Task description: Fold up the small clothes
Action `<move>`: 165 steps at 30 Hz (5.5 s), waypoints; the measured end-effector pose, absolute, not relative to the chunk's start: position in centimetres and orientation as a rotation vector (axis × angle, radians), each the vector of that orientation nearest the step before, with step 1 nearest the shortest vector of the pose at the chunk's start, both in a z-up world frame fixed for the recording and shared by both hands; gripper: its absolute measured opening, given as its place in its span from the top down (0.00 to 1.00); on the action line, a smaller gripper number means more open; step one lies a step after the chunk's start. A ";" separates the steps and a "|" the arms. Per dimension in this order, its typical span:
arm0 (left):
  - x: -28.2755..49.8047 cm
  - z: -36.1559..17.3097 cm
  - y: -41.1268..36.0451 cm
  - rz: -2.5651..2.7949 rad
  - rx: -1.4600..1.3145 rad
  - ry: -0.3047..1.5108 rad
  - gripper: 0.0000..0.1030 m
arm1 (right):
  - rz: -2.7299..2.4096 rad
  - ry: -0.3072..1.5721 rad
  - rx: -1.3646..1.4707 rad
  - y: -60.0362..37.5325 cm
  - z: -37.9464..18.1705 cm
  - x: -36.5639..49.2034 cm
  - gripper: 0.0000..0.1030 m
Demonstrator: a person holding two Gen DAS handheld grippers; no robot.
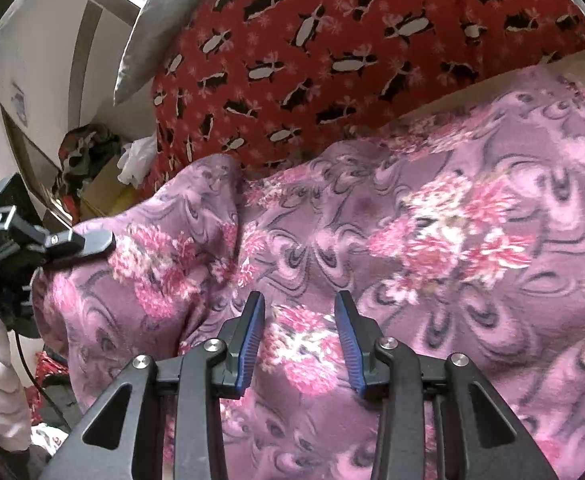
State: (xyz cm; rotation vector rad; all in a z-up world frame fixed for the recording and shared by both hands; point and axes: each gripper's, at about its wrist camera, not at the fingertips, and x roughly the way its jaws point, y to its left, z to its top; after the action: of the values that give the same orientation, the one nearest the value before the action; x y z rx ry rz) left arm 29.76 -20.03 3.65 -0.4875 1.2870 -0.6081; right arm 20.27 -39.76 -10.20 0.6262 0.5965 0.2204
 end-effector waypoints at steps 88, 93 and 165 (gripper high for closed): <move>27.5 -1.1 -25.4 -0.598 -0.182 1.246 0.54 | -0.033 0.587 0.654 -55.1 -5.1 13.5 0.43; 31.3 -2.2 -28.8 -0.586 -0.196 1.315 0.54 | -0.113 0.690 0.647 -55.8 -7.3 19.8 0.42; 20.3 1.3 -22.0 -0.581 -0.211 1.095 0.80 | 0.102 0.630 0.407 -47.1 -1.6 11.1 0.74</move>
State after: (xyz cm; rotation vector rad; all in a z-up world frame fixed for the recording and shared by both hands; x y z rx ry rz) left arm 20.34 -22.01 1.32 -0.2112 1.0954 -0.5809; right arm 11.11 -47.13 -1.63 0.4067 0.6296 0.1022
